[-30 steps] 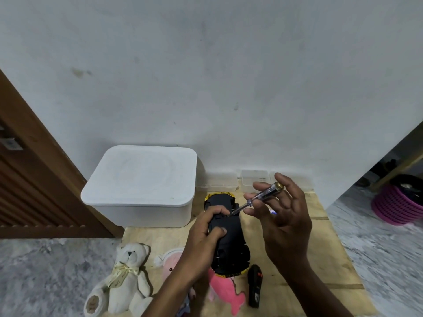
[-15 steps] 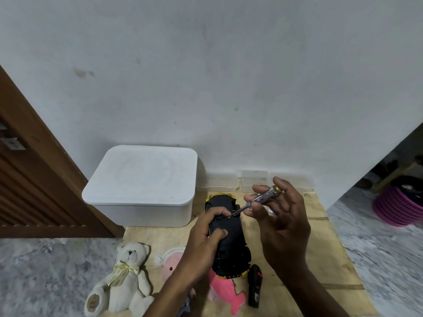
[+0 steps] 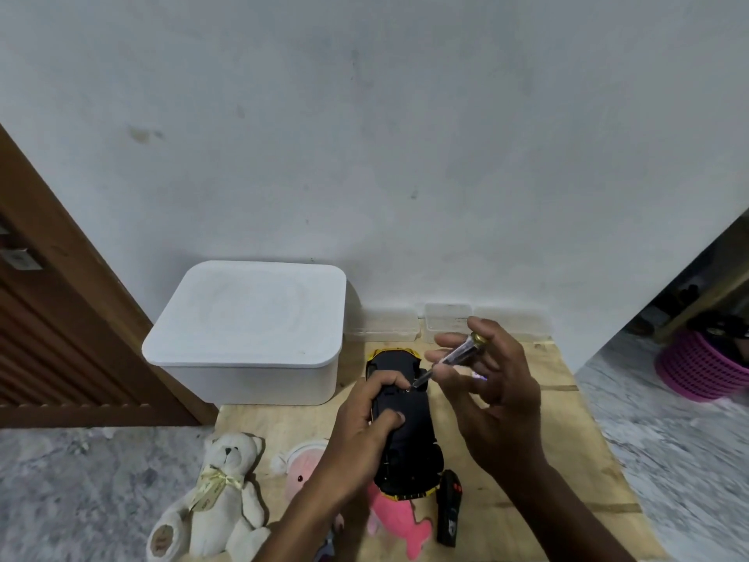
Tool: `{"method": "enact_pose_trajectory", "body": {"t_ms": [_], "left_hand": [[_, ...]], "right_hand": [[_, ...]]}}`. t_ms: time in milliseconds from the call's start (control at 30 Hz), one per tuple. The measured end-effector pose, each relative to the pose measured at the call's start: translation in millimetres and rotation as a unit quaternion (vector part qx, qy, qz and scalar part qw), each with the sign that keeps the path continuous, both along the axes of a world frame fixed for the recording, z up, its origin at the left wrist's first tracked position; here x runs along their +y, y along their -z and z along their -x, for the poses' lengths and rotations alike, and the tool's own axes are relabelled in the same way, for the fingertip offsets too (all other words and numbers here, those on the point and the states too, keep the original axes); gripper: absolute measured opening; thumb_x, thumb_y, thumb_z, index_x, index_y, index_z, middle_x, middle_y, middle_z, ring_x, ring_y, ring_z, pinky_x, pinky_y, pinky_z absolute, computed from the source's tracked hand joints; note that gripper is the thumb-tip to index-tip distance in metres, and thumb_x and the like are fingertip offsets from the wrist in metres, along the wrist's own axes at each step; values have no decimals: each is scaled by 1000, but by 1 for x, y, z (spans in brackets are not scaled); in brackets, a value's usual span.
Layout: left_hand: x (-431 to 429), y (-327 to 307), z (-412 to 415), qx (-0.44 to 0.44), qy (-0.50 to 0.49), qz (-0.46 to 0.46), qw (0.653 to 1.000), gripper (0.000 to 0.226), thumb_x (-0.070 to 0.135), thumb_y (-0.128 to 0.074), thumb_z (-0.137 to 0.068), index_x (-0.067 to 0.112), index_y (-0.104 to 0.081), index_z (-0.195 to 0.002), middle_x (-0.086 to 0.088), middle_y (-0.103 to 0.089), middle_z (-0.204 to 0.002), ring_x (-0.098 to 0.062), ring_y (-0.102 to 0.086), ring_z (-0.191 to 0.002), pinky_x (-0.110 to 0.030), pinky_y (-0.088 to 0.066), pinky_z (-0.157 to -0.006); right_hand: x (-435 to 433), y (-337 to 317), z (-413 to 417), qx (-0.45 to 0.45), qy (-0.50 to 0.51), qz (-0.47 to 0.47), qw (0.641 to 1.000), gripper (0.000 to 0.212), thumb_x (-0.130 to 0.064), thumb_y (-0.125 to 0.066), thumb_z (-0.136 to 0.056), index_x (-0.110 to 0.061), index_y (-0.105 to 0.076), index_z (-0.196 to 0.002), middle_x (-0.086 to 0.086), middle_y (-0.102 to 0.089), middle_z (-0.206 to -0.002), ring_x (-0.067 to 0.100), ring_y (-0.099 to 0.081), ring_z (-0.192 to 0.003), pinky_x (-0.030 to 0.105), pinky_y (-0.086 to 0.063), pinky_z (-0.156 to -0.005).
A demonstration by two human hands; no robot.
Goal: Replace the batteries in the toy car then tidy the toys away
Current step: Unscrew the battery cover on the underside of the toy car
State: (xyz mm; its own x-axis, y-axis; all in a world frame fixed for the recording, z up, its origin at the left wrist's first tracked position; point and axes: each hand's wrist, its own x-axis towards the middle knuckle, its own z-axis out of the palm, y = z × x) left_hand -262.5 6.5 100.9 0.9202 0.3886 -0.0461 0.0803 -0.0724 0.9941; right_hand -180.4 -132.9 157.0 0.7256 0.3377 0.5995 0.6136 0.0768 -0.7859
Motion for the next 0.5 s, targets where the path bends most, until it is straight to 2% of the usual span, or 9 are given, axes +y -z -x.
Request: {"method": "enact_pose_trajectory", "body": {"t_ms": [100, 233, 333, 433, 500], "left_hand": [[-2, 0, 1, -3, -4, 2, 1000, 34, 27, -56, -71, 37, -65, -103, 2, -63, -109, -21, -61, -100, -42, -51, -85], [-2, 6, 5, -5, -7, 4, 1000, 37, 35, -55, -68, 34, -65, -104, 3, -62, -109, -26, -61, -101, -50, -51, -86], [-1, 8, 7, -8, -10, 9, 1000, 38, 34, -56, -68, 31, -64, -106, 1, -63, -107, -24, -61, -95, -38, -49, -78], [0, 11, 8, -12, -8, 11, 1000, 40, 33, -56, -69, 28, -61, -108, -2, -63, -105, -22, -60, -89, -34, -47, -73], [0, 12, 9, -14, -9, 10, 1000, 39, 33, -56, -69, 26, -60, -107, -4, -61, -102, -21, -58, -86, -33, -46, -70]], "right_hand": [[2, -5, 1, -32, 41, 3, 999, 45, -31, -72, -86, -49, -57, -124, -4, -66, -104, 23, -71, -93, 36, -64, -65], [5, -3, 2, -53, 47, 30, 997, 48, -11, -70, -88, -28, -57, -132, 1, -70, -100, 19, -72, -92, 34, -64, -65], [5, -2, 5, -24, 28, 14, 999, 51, -3, -65, -88, -26, -56, -133, -6, -72, -101, 18, -74, -95, 32, -63, -69], [2, -4, 6, -40, 17, 20, 999, 41, -12, -70, -88, -24, -59, -126, -1, -70, -108, 18, -73, -98, 34, -63, -67], [3, -6, 6, -63, 22, 26, 997, 37, -17, -73, -86, -24, -62, -121, -2, -66, -108, 14, -70, -94, 31, -62, -64]]}}
